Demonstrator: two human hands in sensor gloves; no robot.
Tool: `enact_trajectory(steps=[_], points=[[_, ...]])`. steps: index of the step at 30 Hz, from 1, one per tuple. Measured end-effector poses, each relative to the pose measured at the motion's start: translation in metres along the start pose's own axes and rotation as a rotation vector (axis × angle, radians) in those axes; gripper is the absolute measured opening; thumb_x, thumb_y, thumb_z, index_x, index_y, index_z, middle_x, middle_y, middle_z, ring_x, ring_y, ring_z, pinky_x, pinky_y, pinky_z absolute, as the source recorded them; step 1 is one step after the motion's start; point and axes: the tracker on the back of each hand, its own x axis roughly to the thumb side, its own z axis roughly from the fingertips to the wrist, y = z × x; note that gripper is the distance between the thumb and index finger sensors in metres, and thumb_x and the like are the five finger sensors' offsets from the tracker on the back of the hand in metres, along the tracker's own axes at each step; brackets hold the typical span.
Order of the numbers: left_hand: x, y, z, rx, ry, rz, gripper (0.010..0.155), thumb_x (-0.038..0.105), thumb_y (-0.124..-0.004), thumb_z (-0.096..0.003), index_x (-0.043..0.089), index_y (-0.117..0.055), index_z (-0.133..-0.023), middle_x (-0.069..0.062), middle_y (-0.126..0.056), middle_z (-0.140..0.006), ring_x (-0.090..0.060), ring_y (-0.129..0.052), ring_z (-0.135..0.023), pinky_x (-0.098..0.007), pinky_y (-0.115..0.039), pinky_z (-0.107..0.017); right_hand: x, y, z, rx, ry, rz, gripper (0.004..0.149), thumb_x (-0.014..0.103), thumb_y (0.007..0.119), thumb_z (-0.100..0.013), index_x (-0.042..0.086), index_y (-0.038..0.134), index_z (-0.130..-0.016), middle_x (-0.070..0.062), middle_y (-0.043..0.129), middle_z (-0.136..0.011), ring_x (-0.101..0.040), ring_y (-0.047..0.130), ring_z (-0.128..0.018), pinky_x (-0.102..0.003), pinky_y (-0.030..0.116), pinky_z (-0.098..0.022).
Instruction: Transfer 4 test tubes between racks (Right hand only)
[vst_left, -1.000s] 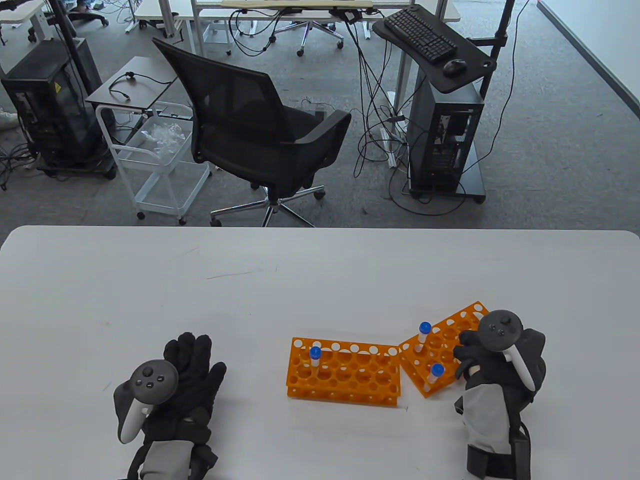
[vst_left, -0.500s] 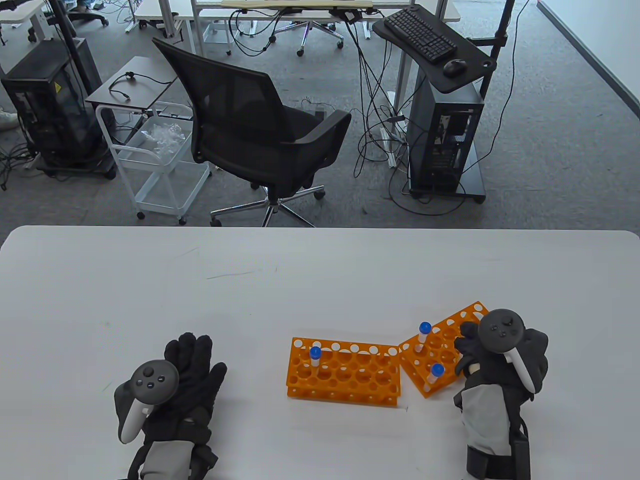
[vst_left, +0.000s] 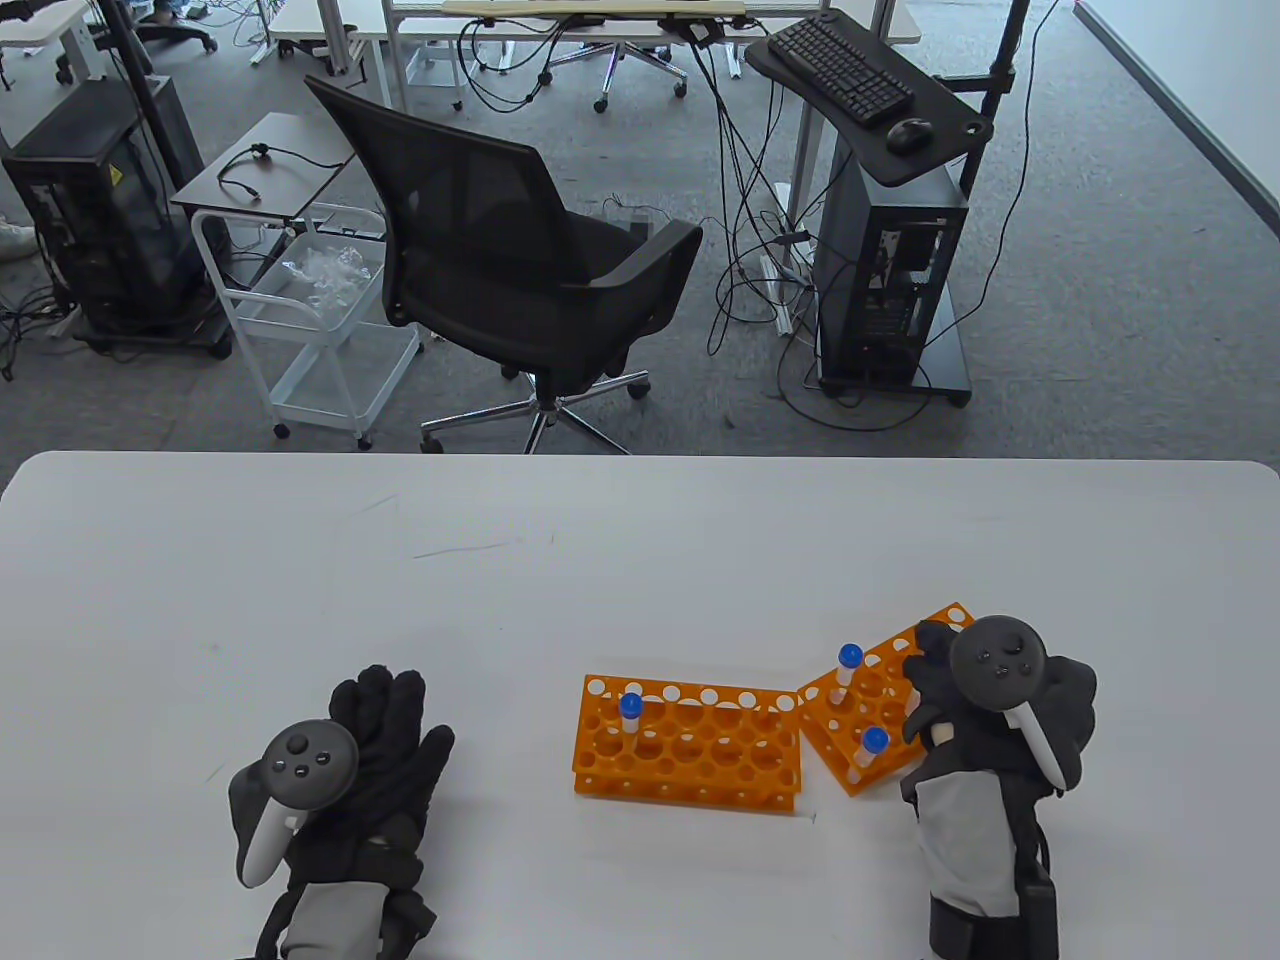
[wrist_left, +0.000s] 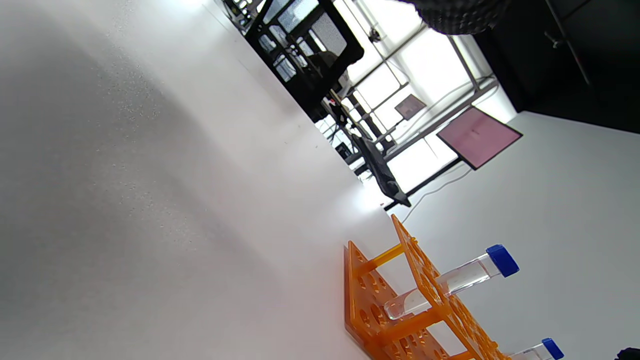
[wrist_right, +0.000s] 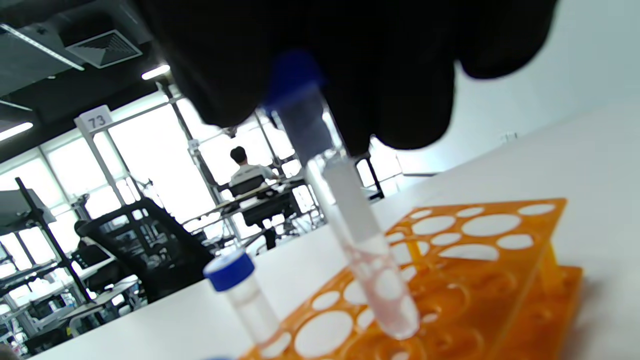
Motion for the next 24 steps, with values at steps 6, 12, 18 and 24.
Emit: enact_trajectory(steps=[6,12,18,24], points=[[0.000,0.001,0.000,0.005,-0.003,0.003,0.070,0.061,-0.053,-0.0588,0.043,-0.014,-0.114,0.017,0.007,-0.116,-0.008,0.022,-0.104,-0.041,0.015,-0.075,0.018,-0.005,0.004,-0.030,-0.063,-0.003,0.049,0.027,0.085,-0.044,0.009,0.084,-0.089,-0.020,0.094,-0.080,-0.045,0.089,-0.069,-0.064,0.066,-0.054],[0.000,0.001,0.001,0.004,-0.003,0.003,0.070,0.061,-0.053,-0.0589,0.043,-0.014,-0.114,0.017,0.007,-0.116,-0.008,0.022,-0.104,-0.041,0.015,-0.075,0.042,-0.007,0.010,-0.051,-0.145,-0.011,0.049,0.027,0.085,-0.044,0.009,0.083,-0.089,-0.019,0.095,-0.080,-0.045,0.090,-0.068,-0.064,0.066,-0.054],[0.000,0.001,0.001,0.006,-0.004,0.005,0.070,0.061,-0.053,-0.0588,0.043,-0.014,-0.114,0.017,0.007,-0.116,-0.008,0.022,-0.104,-0.041,0.015,-0.075,0.063,-0.003,0.016,-0.056,-0.221,-0.024,0.049,0.028,0.084,-0.044,0.009,0.083,-0.089,-0.019,0.095,-0.080,-0.044,0.090,-0.068,-0.064,0.067,-0.054],[0.000,0.001,0.001,0.005,-0.004,0.006,0.070,0.061,-0.053,-0.0589,0.043,-0.014,-0.114,0.017,0.007,-0.116,-0.008,0.022,-0.104,-0.041,0.015,-0.075,0.081,0.004,0.022,-0.064,-0.285,-0.030,0.048,0.029,0.083,-0.045,0.009,0.083,-0.089,-0.018,0.096,-0.079,-0.044,0.091,-0.067,-0.063,0.067,-0.054]])
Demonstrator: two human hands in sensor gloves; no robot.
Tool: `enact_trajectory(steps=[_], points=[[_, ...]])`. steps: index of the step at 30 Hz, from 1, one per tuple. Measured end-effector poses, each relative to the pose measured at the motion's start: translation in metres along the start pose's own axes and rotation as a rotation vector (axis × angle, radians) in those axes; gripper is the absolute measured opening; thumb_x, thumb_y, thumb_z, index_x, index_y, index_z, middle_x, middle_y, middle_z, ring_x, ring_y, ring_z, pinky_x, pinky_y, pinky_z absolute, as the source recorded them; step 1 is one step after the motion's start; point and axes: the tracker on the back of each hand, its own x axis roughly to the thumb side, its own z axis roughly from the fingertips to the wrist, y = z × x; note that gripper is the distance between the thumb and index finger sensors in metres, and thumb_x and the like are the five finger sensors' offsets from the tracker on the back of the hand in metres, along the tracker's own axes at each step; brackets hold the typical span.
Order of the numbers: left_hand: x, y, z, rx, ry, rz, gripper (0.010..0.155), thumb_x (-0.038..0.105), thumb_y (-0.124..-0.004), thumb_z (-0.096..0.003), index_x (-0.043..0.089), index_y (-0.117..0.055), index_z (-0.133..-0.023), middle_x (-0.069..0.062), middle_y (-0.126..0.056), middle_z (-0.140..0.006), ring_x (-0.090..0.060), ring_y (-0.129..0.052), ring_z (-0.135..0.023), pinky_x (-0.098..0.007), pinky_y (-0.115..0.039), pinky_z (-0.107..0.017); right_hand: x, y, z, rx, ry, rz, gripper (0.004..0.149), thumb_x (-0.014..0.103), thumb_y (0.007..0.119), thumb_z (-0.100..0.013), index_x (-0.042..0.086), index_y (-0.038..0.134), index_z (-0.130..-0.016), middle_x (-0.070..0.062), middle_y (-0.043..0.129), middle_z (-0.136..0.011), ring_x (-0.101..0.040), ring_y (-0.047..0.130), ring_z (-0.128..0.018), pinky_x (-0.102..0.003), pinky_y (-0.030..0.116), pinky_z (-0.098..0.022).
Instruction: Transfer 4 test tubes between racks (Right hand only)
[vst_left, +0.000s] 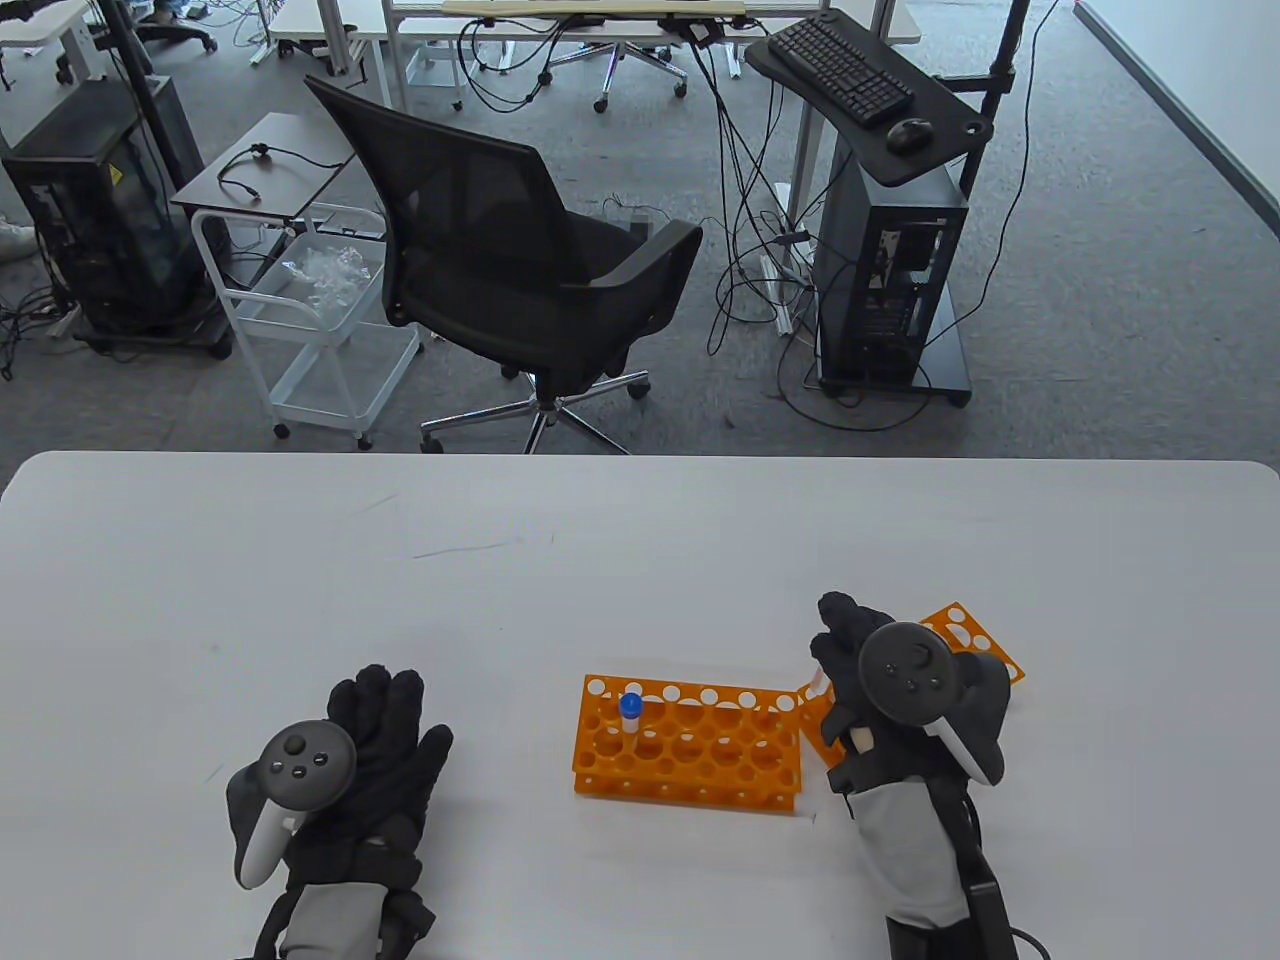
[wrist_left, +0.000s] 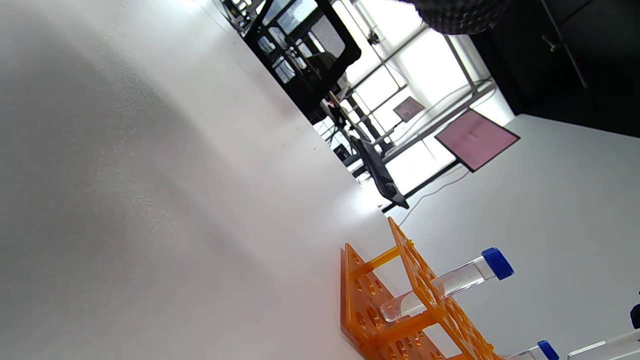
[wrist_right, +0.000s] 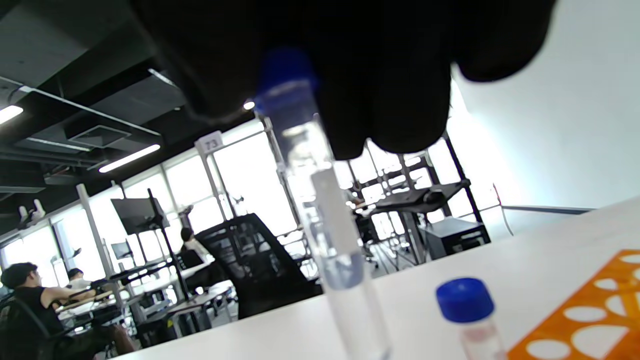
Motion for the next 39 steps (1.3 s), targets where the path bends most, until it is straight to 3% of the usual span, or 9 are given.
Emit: enact_trajectory(steps=[39], points=[[0.001,0.002,0.002,0.007,0.009,-0.002,0.070,0.061,-0.053,-0.0588,0.043,-0.014,-0.114,0.017,0.007,-0.117,-0.008,0.022,-0.104,-0.041,0.015,-0.075,0.070,0.068,0.005,0.115,-0.269,-0.079,0.047,0.029,0.082,-0.046,0.012,0.082,-0.090,-0.016,0.095,-0.081,-0.042,0.091,-0.069,-0.062,0.068,-0.055]])
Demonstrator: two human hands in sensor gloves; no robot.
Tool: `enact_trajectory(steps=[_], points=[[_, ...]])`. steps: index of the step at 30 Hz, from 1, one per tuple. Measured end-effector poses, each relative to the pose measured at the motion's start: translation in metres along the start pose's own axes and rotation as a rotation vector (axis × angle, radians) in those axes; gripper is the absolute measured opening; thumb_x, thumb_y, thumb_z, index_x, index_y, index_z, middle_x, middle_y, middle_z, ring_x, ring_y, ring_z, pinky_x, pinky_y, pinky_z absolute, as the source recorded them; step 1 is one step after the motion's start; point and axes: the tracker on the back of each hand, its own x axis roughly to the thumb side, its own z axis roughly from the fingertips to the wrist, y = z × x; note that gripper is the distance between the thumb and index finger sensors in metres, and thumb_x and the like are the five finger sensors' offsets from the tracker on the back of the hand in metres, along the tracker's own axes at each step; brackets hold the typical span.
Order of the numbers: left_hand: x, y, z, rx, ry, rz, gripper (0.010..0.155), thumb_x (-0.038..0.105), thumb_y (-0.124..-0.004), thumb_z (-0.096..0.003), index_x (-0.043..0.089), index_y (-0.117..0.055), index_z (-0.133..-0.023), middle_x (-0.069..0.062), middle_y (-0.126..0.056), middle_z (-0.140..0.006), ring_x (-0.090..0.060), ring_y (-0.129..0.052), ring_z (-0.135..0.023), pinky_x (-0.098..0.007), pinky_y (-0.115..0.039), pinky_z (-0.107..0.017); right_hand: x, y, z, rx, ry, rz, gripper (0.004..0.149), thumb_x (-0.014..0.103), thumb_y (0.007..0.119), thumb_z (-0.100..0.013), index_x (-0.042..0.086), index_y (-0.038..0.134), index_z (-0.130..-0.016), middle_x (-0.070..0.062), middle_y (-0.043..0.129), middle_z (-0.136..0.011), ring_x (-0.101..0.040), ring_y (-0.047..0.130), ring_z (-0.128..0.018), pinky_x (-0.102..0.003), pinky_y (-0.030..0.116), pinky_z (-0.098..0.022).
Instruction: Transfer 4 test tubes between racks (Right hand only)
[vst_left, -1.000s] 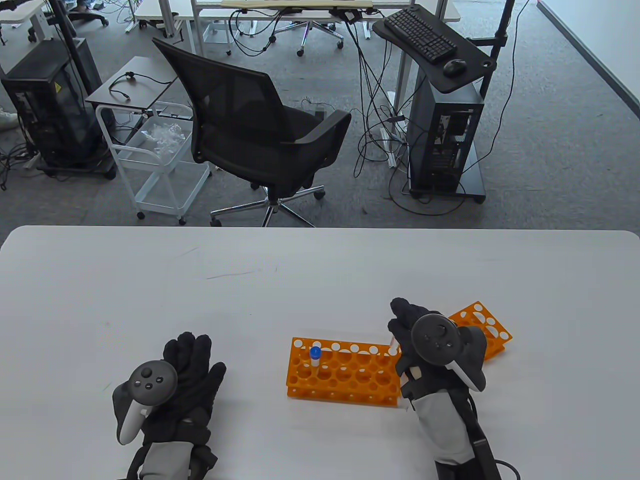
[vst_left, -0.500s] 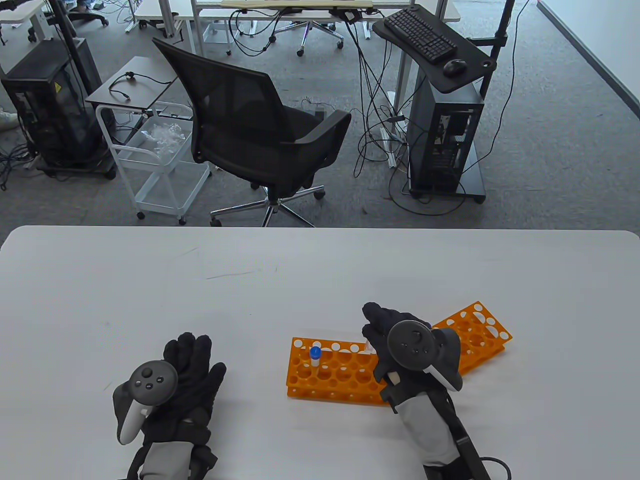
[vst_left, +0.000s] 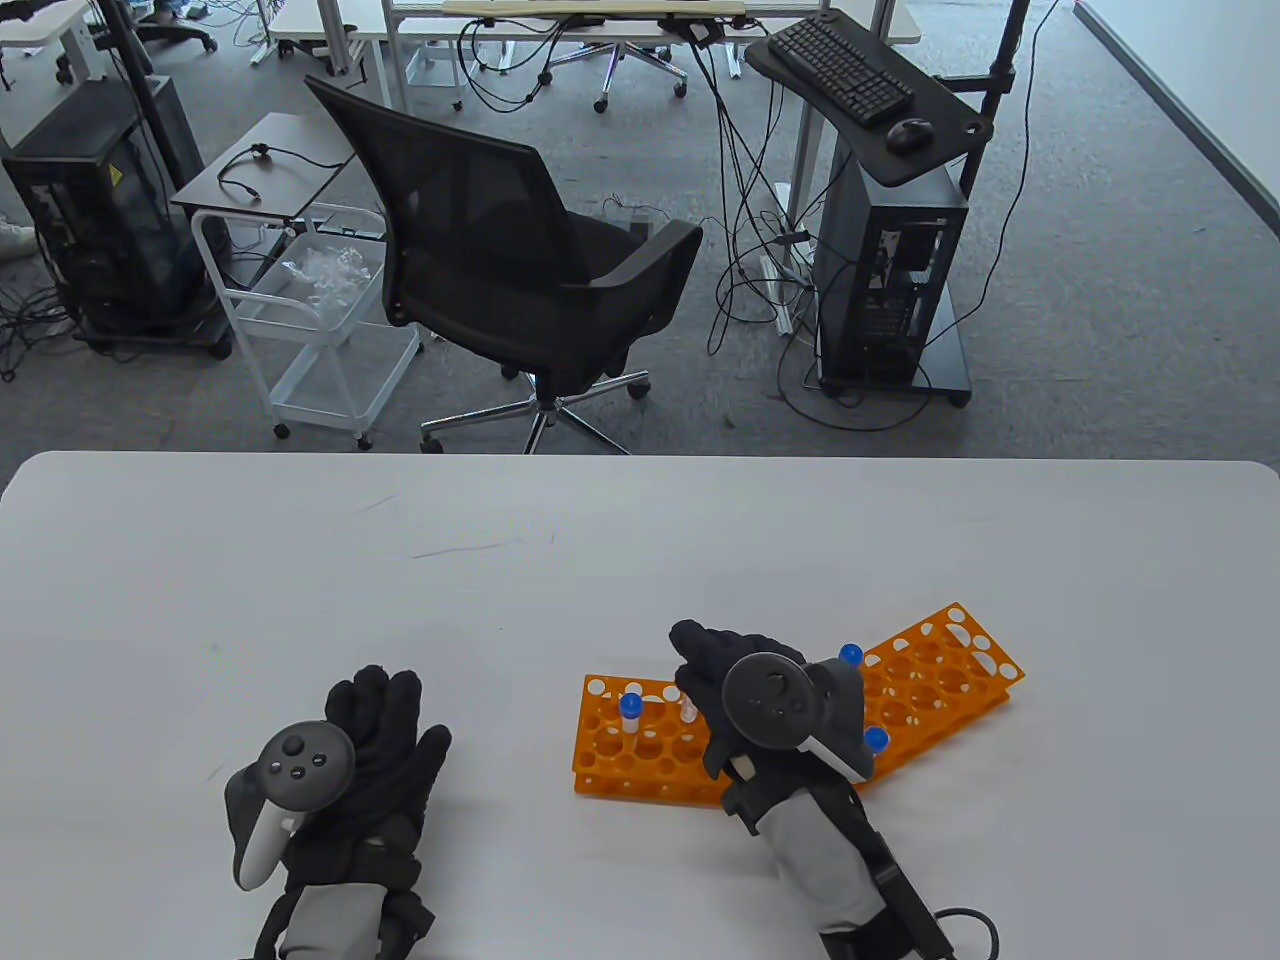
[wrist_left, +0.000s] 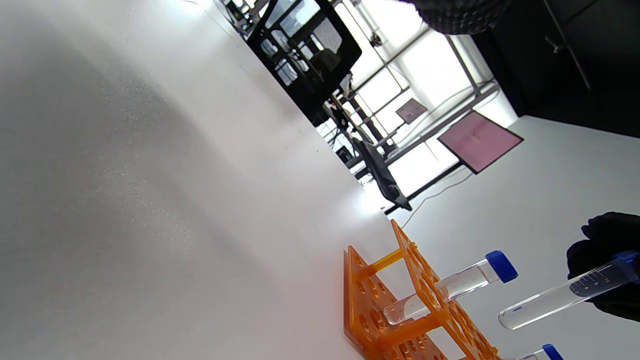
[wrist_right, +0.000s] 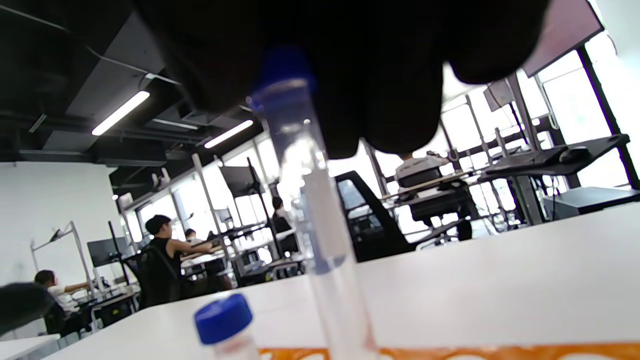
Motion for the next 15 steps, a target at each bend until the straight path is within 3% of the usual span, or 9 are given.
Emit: enact_trajectory(steps=[15], points=[[0.001,0.000,0.000,-0.001,0.001,-0.009,0.070,0.061,-0.053,-0.0588,0.043,-0.014,-0.114,0.017,0.007,-0.117,-0.008,0.022,-0.104,-0.041,0.015,-0.075,0.006,0.025,-0.004,0.052,-0.038,0.008,0.047,0.028,0.082,-0.046,0.013,0.082,-0.090,-0.016,0.095,-0.082,-0.042,0.091,-0.071,-0.062,0.068,-0.055]])
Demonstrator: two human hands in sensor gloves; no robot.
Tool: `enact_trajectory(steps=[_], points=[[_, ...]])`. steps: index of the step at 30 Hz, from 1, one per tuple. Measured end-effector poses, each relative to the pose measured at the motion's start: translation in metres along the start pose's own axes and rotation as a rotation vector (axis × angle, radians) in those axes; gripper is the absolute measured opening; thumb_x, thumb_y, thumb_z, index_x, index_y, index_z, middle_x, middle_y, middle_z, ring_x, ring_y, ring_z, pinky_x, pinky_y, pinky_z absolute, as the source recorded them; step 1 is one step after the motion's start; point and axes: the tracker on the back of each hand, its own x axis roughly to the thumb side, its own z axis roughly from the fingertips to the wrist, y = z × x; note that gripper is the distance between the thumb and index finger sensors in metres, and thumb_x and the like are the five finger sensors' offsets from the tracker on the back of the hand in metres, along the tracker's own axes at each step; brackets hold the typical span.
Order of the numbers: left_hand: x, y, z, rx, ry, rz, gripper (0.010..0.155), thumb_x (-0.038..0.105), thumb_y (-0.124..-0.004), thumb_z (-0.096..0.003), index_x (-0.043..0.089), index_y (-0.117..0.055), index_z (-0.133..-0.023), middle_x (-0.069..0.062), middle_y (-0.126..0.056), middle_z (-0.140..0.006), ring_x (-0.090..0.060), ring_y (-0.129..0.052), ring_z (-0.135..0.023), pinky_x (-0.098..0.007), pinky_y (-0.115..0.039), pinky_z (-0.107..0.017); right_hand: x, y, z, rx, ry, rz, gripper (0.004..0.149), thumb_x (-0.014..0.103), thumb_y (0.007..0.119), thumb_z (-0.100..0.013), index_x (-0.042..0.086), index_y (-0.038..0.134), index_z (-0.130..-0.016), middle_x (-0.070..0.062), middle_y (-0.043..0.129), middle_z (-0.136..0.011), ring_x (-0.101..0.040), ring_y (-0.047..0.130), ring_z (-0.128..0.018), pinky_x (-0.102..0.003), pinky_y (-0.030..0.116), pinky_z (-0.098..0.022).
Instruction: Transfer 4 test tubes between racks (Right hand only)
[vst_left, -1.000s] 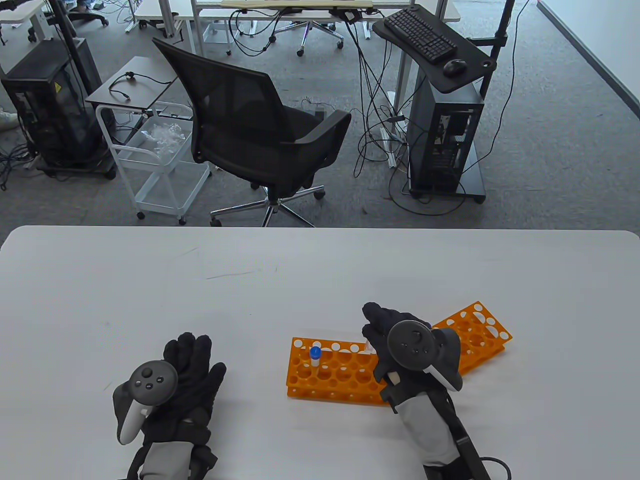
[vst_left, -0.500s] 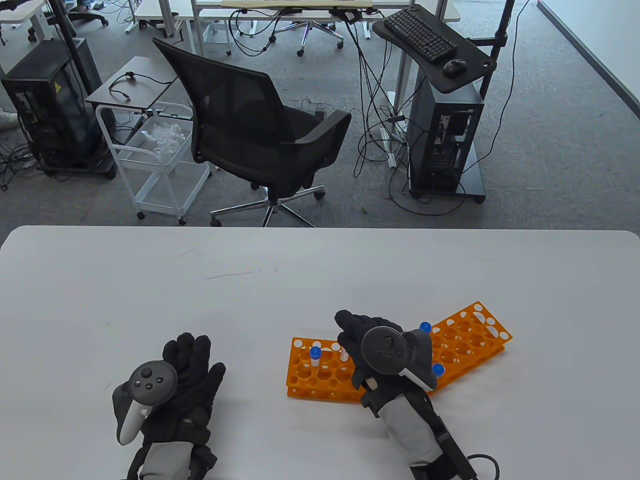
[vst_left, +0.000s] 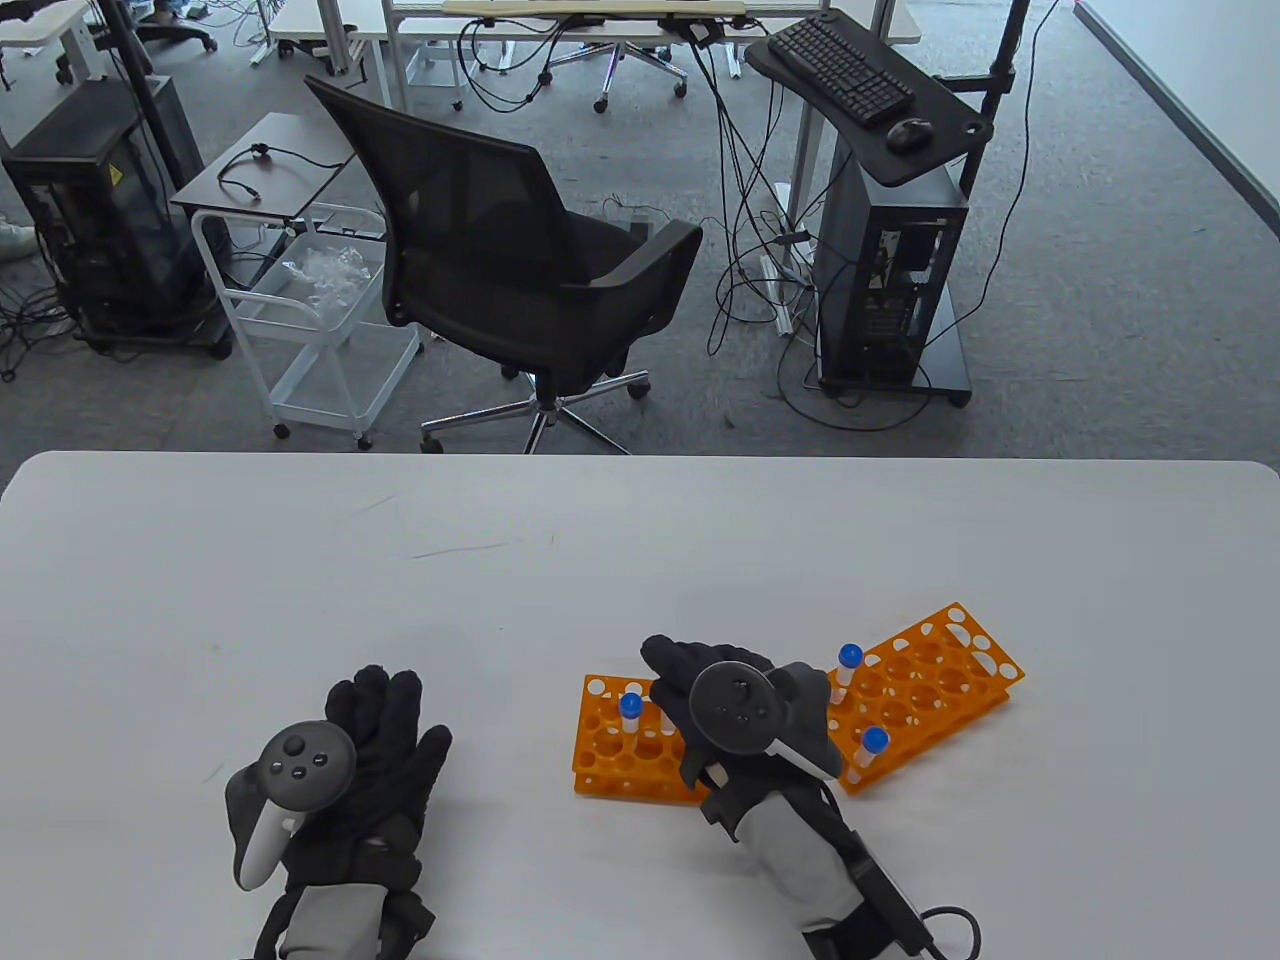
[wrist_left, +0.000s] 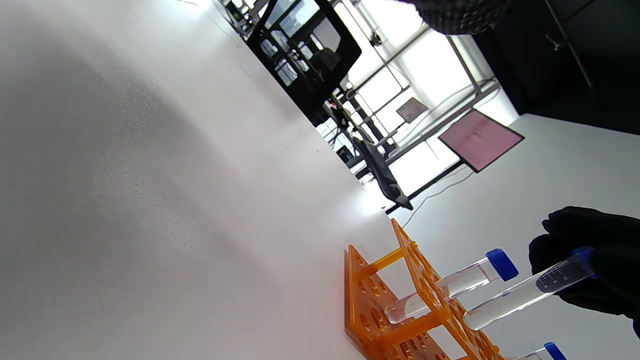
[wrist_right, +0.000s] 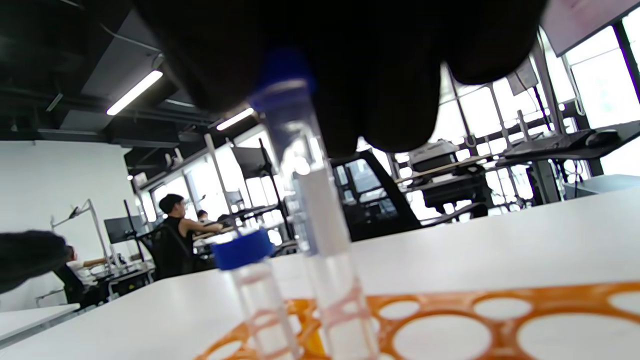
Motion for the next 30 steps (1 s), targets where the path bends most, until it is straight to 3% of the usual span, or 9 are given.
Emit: enact_trajectory(steps=[30], points=[[0.001,-0.001,0.000,-0.004,-0.005,-0.008,0.070,0.061,-0.053,-0.0588,0.043,-0.014,-0.114,0.017,0.007,-0.117,-0.008,0.022,-0.104,-0.041,0.015,-0.075,-0.003,0.020,-0.001,0.096,0.013,0.052,0.048,0.027,0.083,-0.044,0.012,0.083,-0.090,-0.017,0.095,-0.082,-0.043,0.091,-0.070,-0.063,0.068,-0.054]])
